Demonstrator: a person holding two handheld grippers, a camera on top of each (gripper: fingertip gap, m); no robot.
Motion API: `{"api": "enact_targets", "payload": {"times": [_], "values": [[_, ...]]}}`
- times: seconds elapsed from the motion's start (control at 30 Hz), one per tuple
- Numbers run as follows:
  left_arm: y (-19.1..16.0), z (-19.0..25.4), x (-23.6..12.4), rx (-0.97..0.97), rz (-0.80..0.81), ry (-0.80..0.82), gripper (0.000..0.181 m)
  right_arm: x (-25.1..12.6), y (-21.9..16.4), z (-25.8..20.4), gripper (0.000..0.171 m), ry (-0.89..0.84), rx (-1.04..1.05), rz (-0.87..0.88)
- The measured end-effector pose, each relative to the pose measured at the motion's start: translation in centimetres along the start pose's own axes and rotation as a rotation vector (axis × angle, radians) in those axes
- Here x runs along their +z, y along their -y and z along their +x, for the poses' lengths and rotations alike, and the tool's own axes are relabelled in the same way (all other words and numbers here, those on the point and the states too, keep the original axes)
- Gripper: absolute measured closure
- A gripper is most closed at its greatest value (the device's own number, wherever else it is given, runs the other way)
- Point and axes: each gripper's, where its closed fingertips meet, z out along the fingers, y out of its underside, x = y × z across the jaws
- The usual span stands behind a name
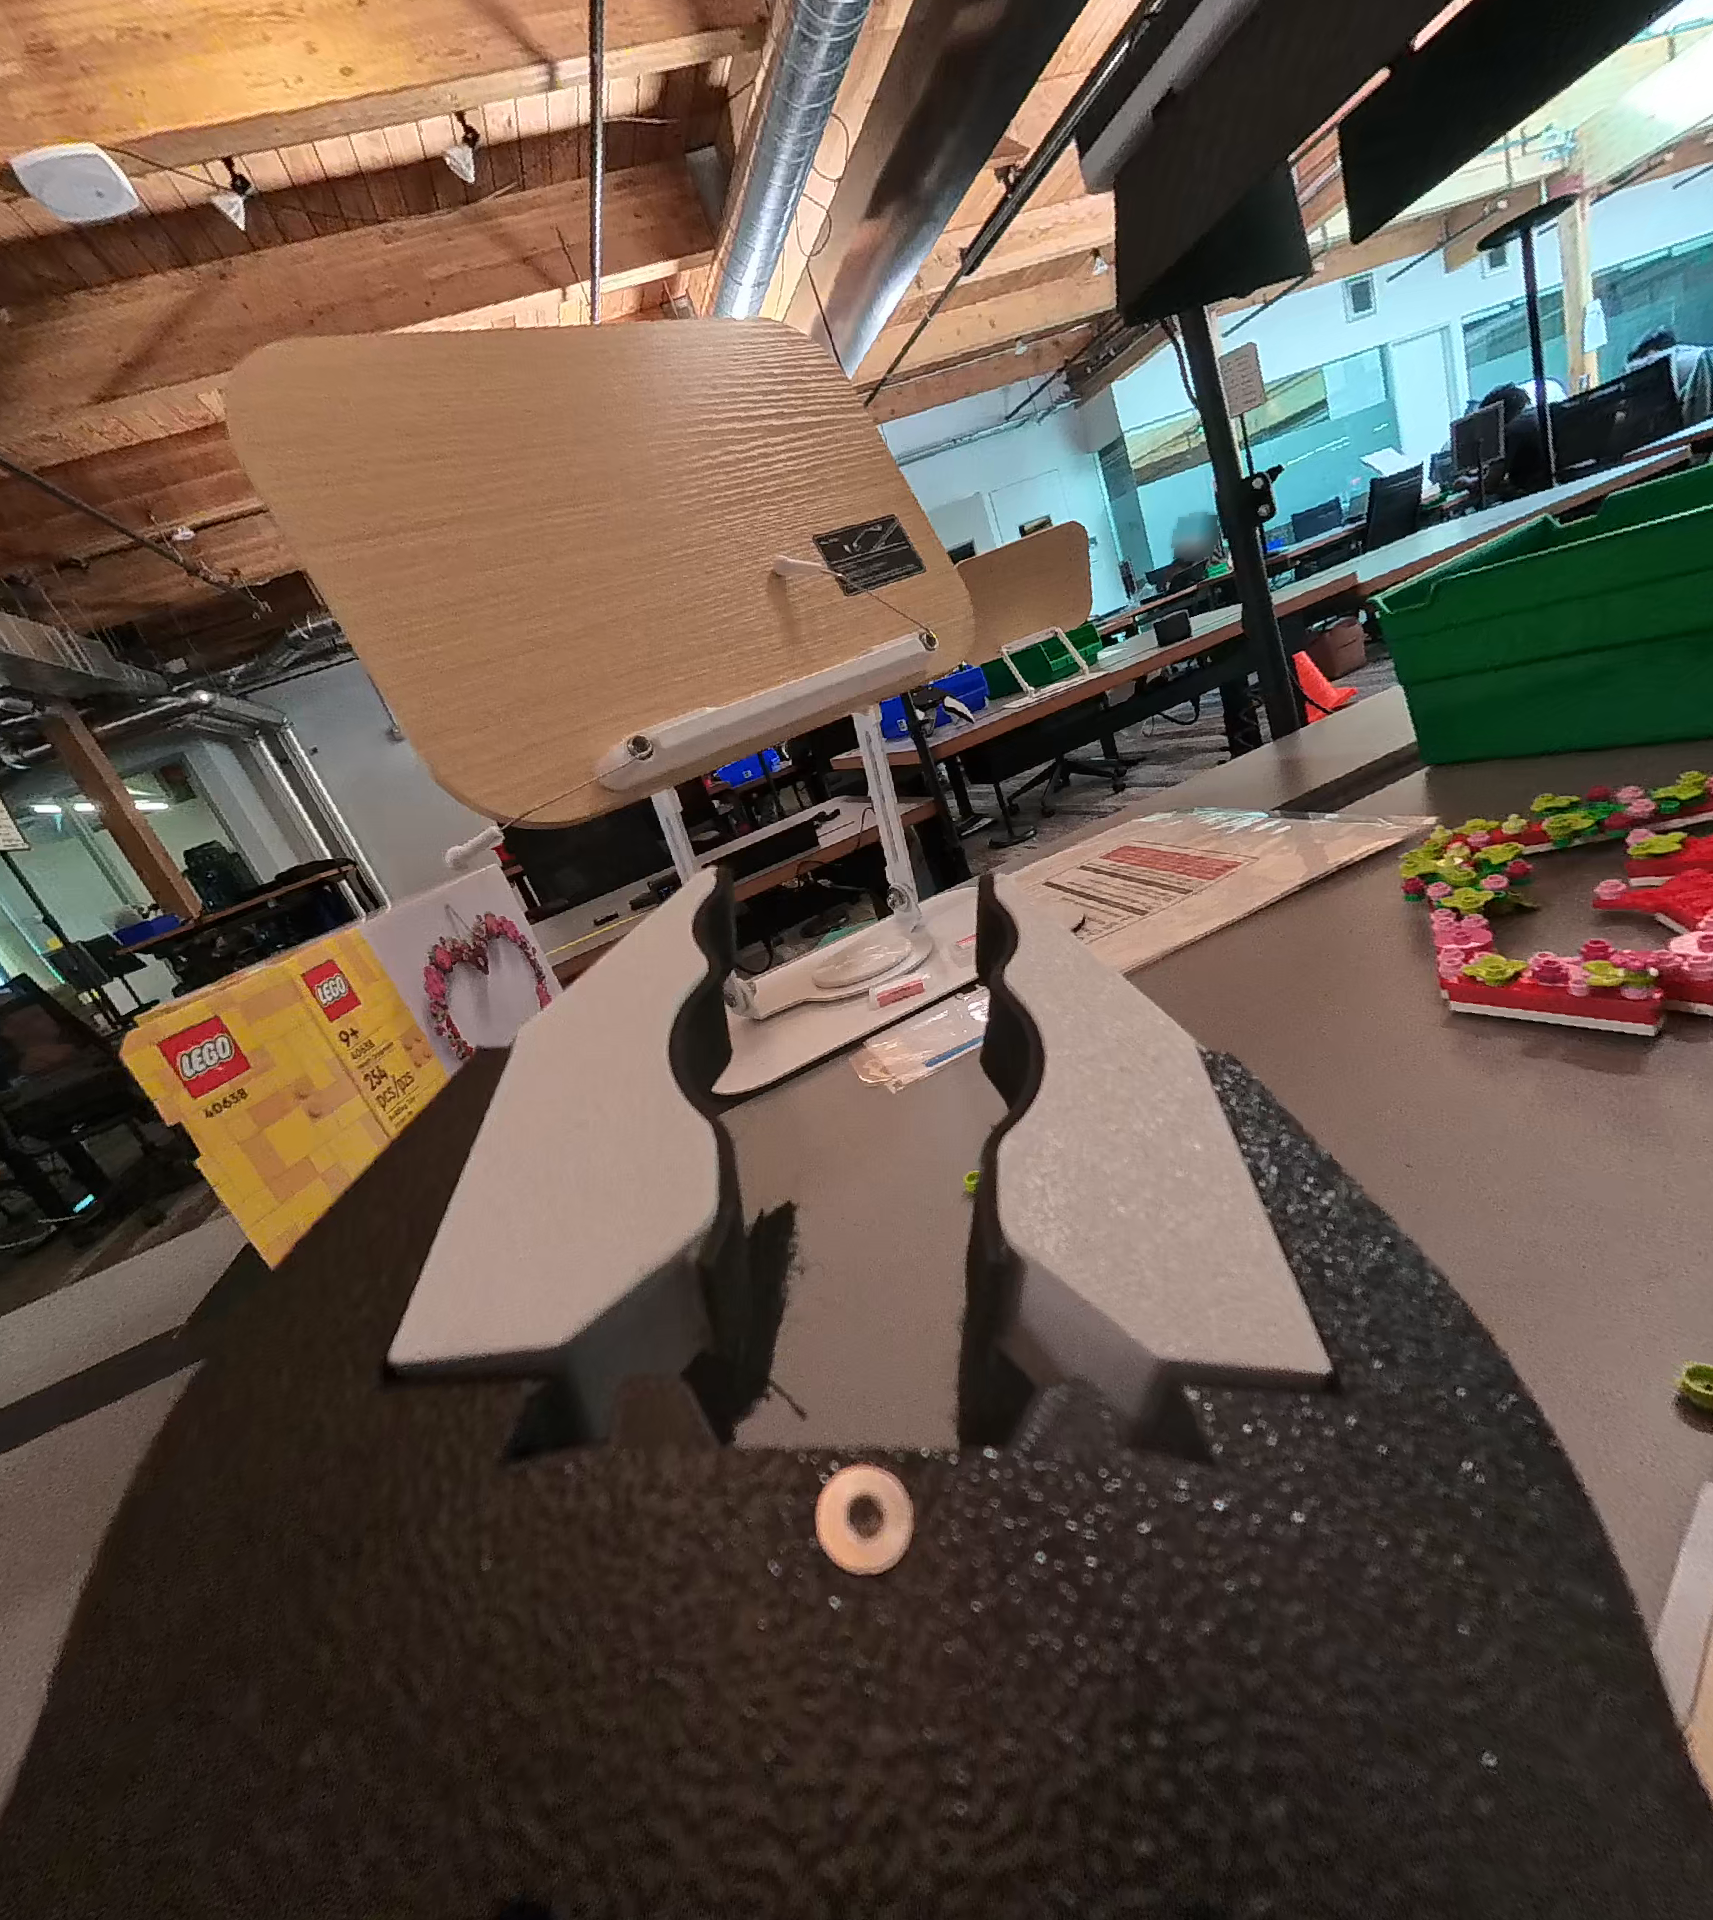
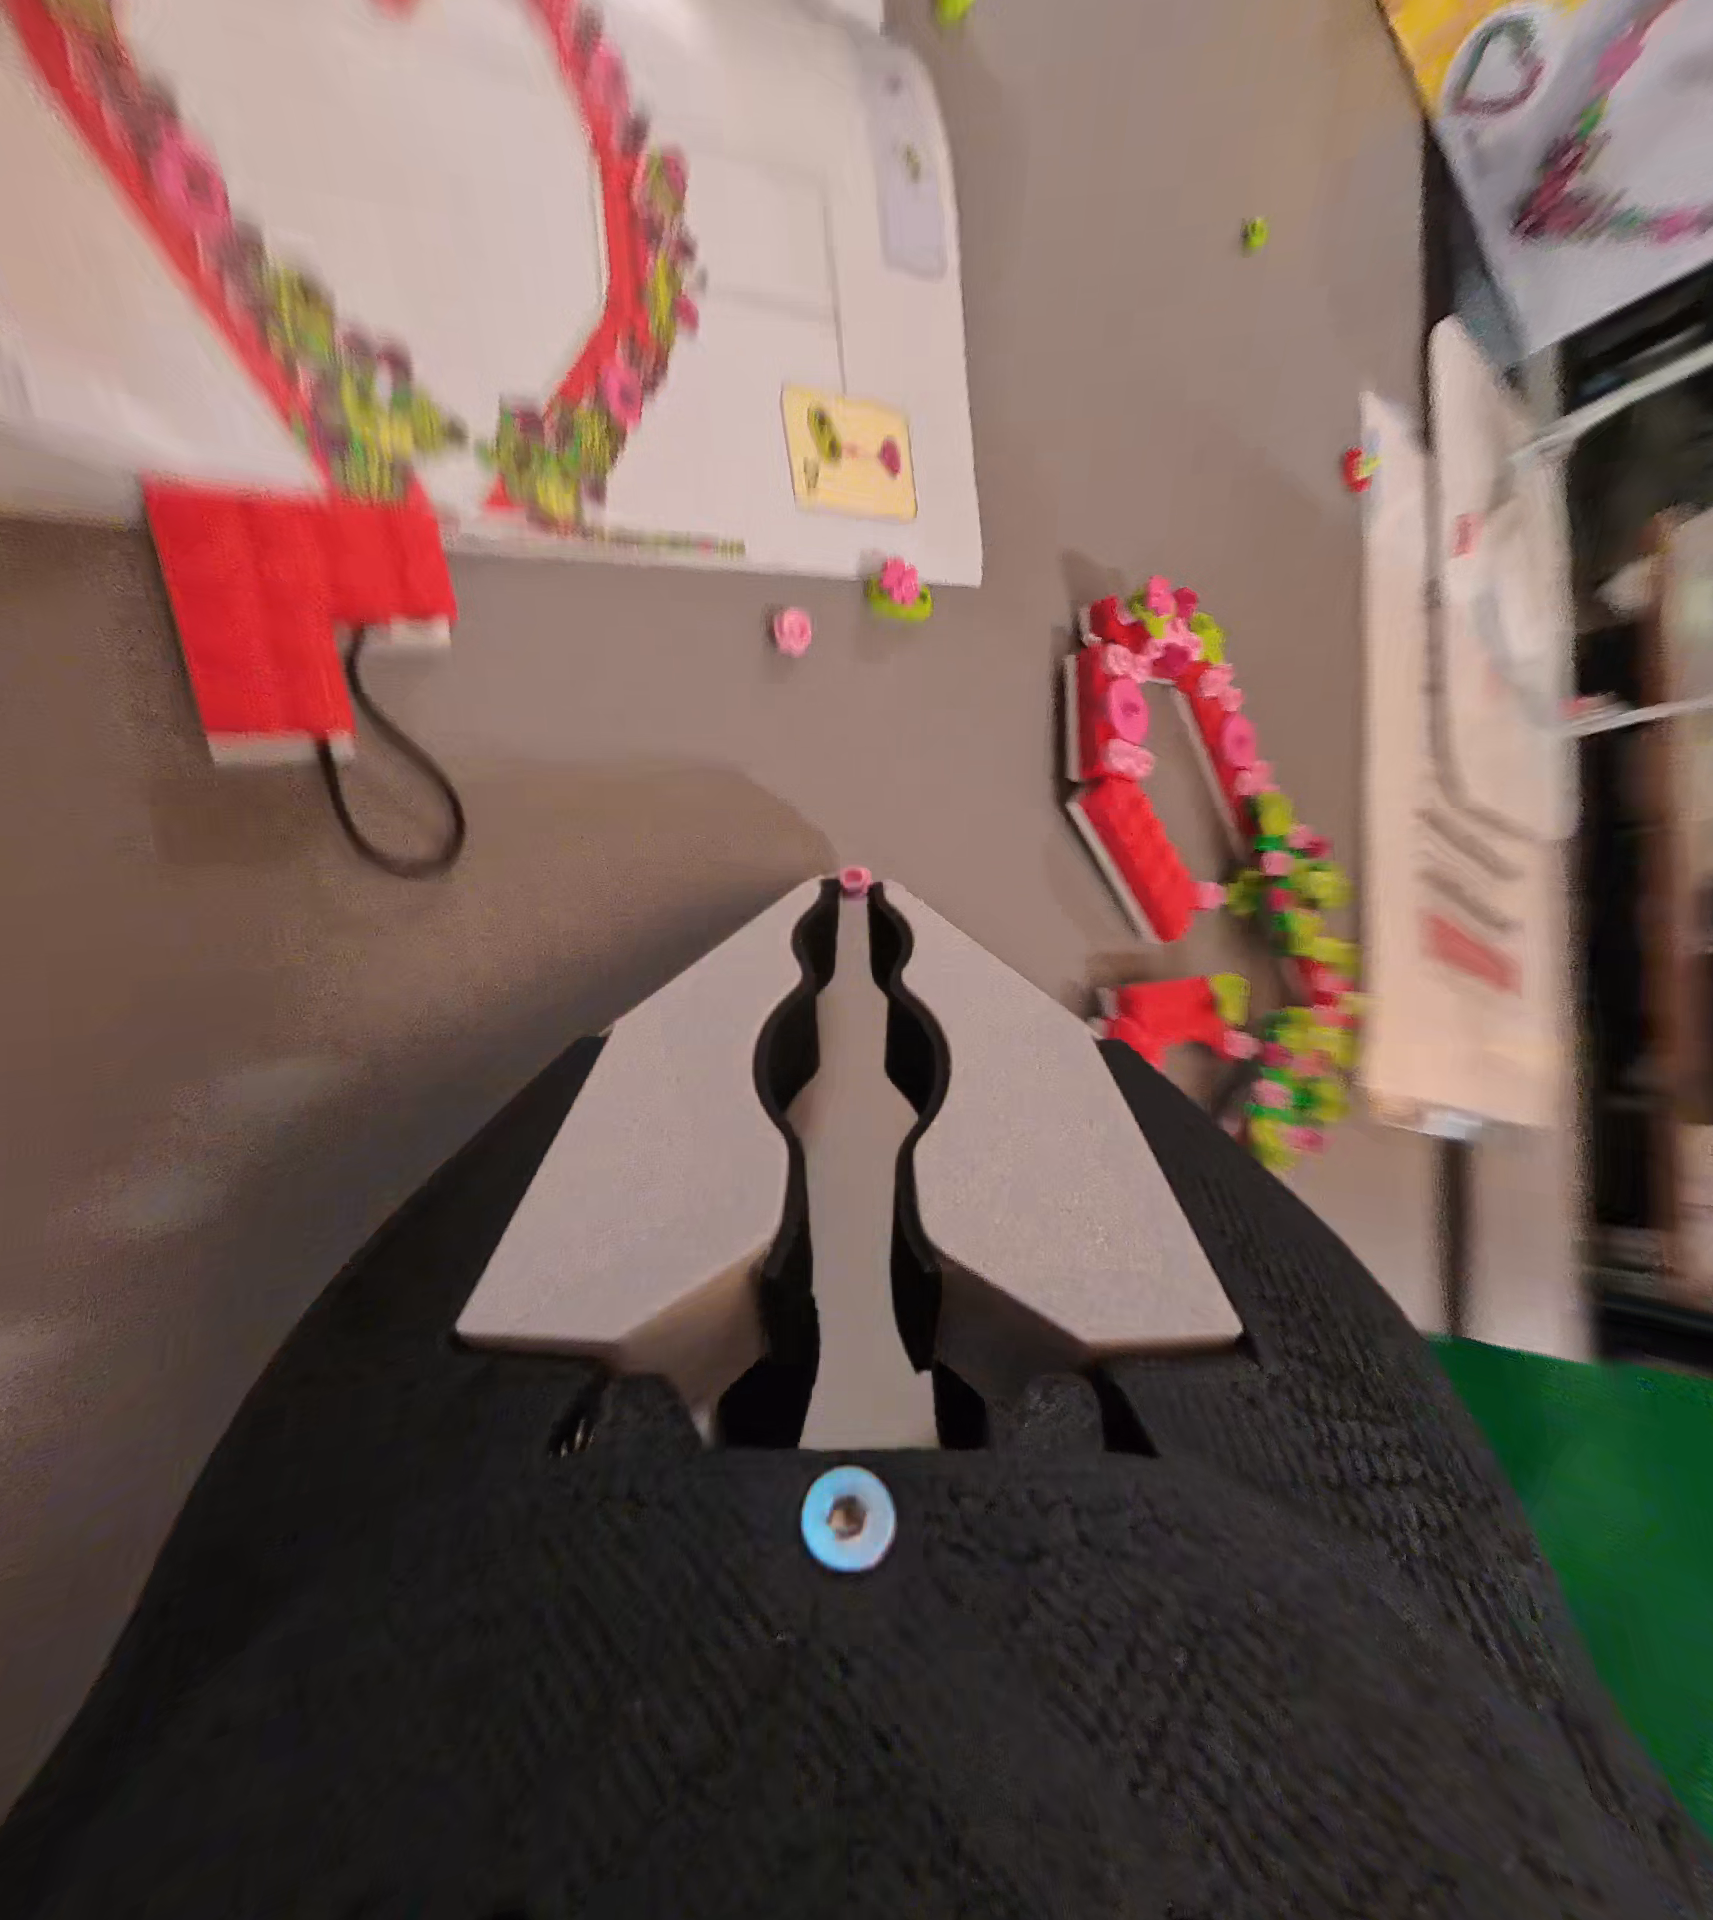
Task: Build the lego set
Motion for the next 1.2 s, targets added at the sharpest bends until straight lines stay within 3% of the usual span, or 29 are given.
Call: {"api": "enact_targets", "payload": {"times": [0.03, 0.13, 0.27, 0.4, 0.5, 0.67, 0.77, 0.93, 1.03, 1.2], "values": [[0.0, 0.0, 0.0, -0.008, 0.001, 0.001, 0.136, -0.4, -0.6, 0.2, 0.167, -0.041, -0.117, -0.049], [0.0, 0.2, 0.1, -0.007, -0.001, -0.005, 0.136, -1.8, -2.2, 0.7, 0.17, -0.101, -0.504, -0.21], [0.0, 0.7, 0.2, 0.017, -0.001, -0.022, 0.136, -2.6, -2.8, -0.1, 0.171, -0.037, -0.978, -0.297], [0.1, 1.1, 0.1, 0.04, 0.001, -0.034, 0.136, -2.6, -3.4, -1.6, 0.171, 0.071, -1.129, -0.295], [0.2, 1.0, 0.1, 0.034, 0.002, -0.029, 0.136, -3.1, -3.3, -1.2, 0.16, 0.085, -0.911, -0.277], [0.6, 0.9, 0.1, 0.063, 0.002, -0.042, 0.135, -4.5, -4.7, 2.8, 0.146, -0.059, -0.051, -0.292], [2.8, 3.3, 0.3, 0.095, 0.027, -0.168, 0.132, -5.0, -6.0, 2.9, 0.141, -0.061, 0.29, -0.259], [6.1, 8.1, 1.2, 0.084, 0.067, -0.363, 0.129, -3.8, -5.2, 4.2, 0.123, 0.031, 0.499, -0.216], [6.4, 7.8, 1.6, 0.068, 0.114, -0.302, 0.131, -1.7, -5.1, 5.7, 0.123, 0.127, 0.55, -0.296], [4.0, 6.6, 1.3, 0.032, 0.073, -0.25, 0.131, 0.9, -6.5, 5.6, 0.126, 0.298, 0.482, -0.479]]}}
